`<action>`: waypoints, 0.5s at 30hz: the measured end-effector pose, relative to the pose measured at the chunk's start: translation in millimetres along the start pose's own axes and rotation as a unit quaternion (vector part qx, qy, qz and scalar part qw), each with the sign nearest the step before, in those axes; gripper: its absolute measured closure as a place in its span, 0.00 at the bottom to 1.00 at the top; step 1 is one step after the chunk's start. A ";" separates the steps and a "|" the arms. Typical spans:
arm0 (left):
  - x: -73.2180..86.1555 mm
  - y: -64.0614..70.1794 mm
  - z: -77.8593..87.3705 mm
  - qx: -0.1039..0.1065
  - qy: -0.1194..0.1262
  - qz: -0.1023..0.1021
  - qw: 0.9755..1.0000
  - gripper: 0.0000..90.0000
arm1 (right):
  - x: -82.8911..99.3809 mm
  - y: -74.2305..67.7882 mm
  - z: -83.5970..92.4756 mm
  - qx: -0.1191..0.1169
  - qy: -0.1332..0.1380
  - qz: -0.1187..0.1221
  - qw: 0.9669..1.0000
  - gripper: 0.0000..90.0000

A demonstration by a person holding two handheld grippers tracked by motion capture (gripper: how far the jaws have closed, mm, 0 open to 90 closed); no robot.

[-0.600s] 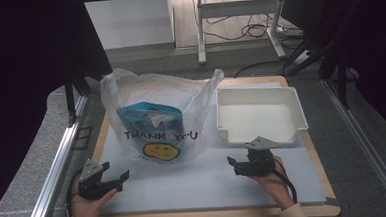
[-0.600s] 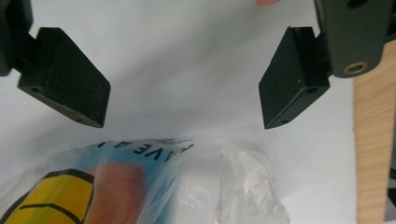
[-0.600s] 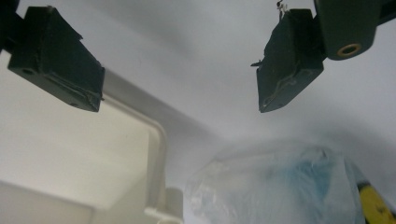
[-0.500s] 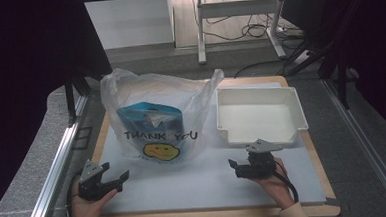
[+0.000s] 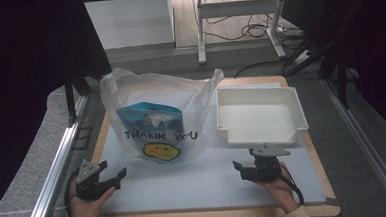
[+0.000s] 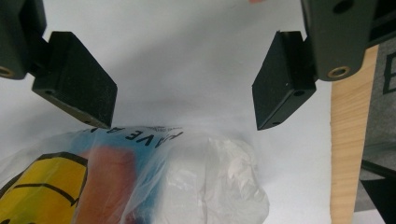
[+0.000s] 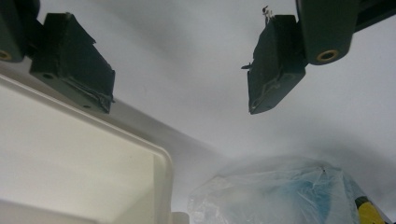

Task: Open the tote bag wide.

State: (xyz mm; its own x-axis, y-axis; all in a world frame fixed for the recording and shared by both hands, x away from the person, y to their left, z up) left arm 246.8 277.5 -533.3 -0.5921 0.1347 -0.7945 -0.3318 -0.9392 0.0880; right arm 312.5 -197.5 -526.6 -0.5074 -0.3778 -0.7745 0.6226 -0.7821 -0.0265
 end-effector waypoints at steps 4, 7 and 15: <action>-2.9 0.7 -1.4 0.019 -0.005 -0.005 1.000 0.26 | 2.9 -1.2 2.4 0.005 0.002 0.002 1.000 0.27; -4.9 2.3 -1.8 0.024 -0.008 -0.010 1.000 0.28 | 4.6 -1.7 2.9 0.003 0.002 0.002 1.000 0.27; -11.7 11.4 3.0 0.023 -0.011 -0.040 0.999 0.31 | 7.1 -0.6 4.6 -0.010 0.008 -0.001 1.000 0.28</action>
State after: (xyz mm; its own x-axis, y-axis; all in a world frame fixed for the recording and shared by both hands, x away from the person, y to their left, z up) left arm 247.8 266.2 -521.2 -0.5790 0.2160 -0.7862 -0.4122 -0.9095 0.0536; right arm 305.8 -202.0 -529.3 -0.4987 -0.3688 -0.7844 0.6336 -0.7726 -0.0396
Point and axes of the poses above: each handheld gripper's, and its own axes: z roughly backward along the jaws, x roughly out of its underside, y roughly to its right, the point moved 3 cm from there along -z, roughly forward along the jaws, and after that the axes turned 5 degrees about -y, right-handed, at the moved point
